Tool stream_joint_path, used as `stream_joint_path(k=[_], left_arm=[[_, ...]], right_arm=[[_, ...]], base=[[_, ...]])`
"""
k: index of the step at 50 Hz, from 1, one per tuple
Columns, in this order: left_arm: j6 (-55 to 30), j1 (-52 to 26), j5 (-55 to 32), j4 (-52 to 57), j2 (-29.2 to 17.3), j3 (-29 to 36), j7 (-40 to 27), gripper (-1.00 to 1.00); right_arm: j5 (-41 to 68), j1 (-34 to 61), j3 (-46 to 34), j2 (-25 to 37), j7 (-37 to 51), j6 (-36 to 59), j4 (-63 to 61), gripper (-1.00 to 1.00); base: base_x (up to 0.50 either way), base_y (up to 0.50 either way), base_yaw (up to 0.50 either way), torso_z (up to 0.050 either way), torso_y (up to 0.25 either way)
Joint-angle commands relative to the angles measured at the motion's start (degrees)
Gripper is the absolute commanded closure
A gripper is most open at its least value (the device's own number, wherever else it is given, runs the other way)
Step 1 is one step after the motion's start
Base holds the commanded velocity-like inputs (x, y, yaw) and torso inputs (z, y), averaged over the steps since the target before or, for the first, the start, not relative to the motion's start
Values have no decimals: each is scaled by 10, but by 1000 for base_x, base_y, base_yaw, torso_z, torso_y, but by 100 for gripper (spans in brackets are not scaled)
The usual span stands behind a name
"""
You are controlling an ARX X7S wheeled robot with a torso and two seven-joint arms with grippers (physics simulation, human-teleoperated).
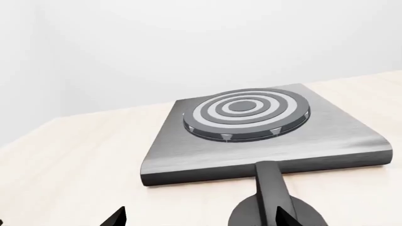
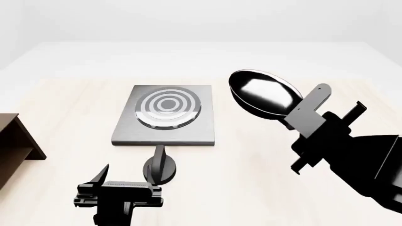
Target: Turn on the stove and put the frying pan on it.
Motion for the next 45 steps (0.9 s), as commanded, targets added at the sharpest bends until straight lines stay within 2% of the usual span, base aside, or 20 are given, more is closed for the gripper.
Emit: stream_joint_path(k=[1,45], left_arm=[[8,3,2,-7,10,-15,18,-100],[23,0,-7,-24,6,-10,18,-100]], right_arm=[[-108,34,37,-78,-10,-29,69,100],[-220,63,-10,-270,-21,-104,247,100]], base=[[0,0,0,0,0],[0,0,0,0,2]])
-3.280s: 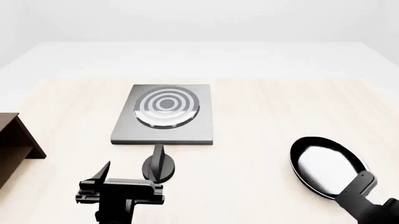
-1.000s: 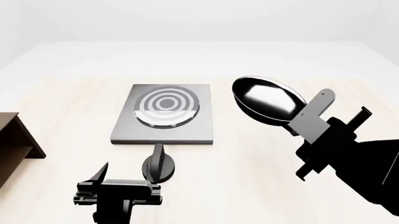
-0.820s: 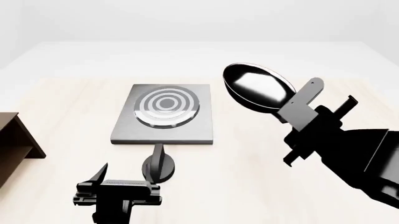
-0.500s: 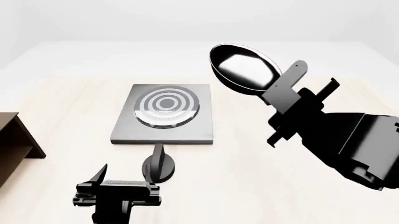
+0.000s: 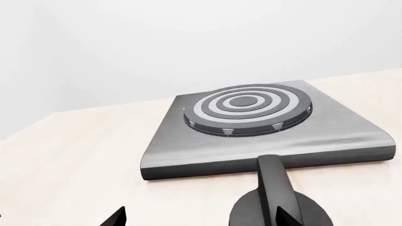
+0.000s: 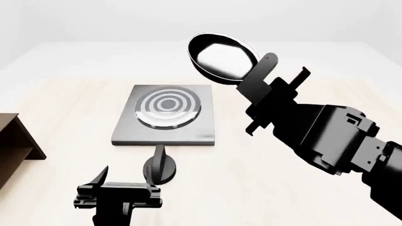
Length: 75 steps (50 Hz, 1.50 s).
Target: Turn on the stove and put the frying pan on it.
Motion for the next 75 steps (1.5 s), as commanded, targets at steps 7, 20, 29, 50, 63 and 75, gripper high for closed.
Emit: stream_joint_path(k=[7,20,29,50,63,75], left_arm=[[18,3,-1,-10,11,-15,20,-100],[62,7,6,-27,6,-8,32,-100],[79,13,4,-22,2,-9,35,-100],[102,17,11,-28,0,-5,33,-100],[114,20,22,-27,-2,-4,24,-100],[120,21,19,-31,-4,-4,25,-100]], right_arm=[[-121,23,24,-97,2,-27,110,100],[-146,14,26,-164,6,-78,206,100],[-162,10,19,-209,15,-89,258,100],[-194,-6,-3,-311,0,-157,387,100],[-151,10,-46,-334,34,-170,406,100],[-89,23,-100,-334,85,-171,388,100]], base=[[0,0,0,0,1],[0,0,0,2,2],[0,0,0,0,2],[0,0,0,0,2],[0,0,0,0,-206],[-1,0,0,0,-250]])
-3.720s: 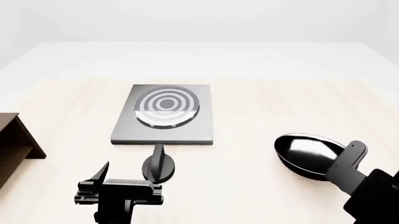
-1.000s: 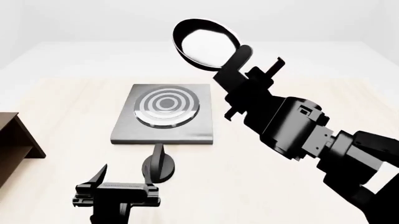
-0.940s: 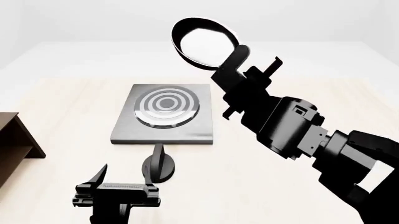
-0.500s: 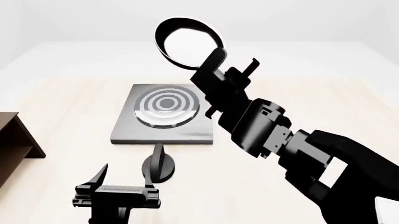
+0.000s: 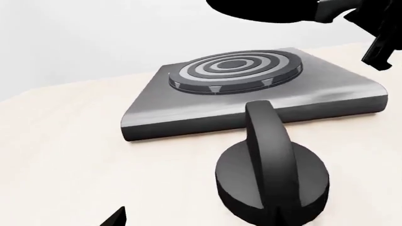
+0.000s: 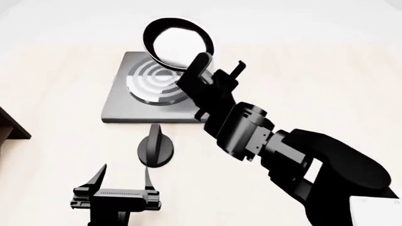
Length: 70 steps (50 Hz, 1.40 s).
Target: Turn on the stove and put the frying pan on it.
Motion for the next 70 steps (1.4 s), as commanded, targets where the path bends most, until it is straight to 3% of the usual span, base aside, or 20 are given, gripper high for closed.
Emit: stream_joint_path(k=[1,47,70], left_arm=[[11,3,9,-6,10,-12,16,-100],[69,24,-9,19,1,-17,22,-100],[74,26,-14,19,-3,-18,20,-100]], right_arm=[[-43,26,-11,-21,36,19,-9,100],[-115,-27,-16,-21,69,28,-81,100],[-143,-65,-15,-21,53,26,-47,100]], base=[[0,0,0,0,-250],[0,0,0,0,-15],[0,0,0,0,1]])
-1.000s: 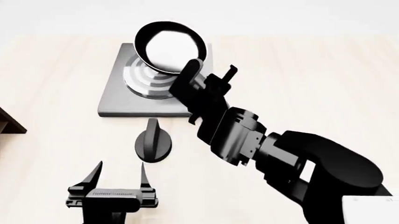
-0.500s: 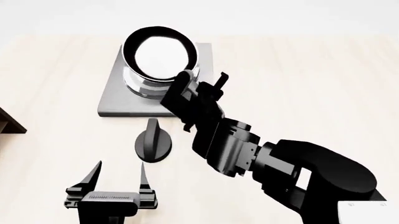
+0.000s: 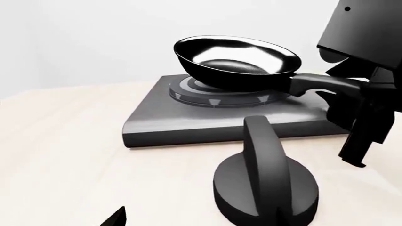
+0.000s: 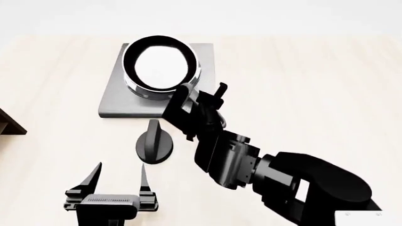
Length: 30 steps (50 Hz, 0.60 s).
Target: Turn on the stove and put the frying pan on it.
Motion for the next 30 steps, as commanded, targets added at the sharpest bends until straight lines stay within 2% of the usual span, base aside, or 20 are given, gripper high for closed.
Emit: stream_joint_path(k=[1,5,6,22,30], left_arm=[[6,3,5,-2,9,-13,16,-100],[7,3,3,-2,9,-14,16,-100],[7,2,2,-3,9,-14,17,-100],[11,3,1,-4,7,-14,14,-100],[10,4,0,0,6,-14,12,-100]], right_arm=[[-69,1,25,-13,-10,26,14,100],[-62,1,26,-13,-12,27,15,100],[-52,3,27,-13,-19,28,15,-100],[-30,8,27,-13,-40,30,17,-100],[78,30,31,-13,-101,25,5,-100]], base=[[0,0,0,0,0],[0,0,0,0,0],[0,0,0,0,0],[0,0,0,0,0],[0,0,0,0,0]])
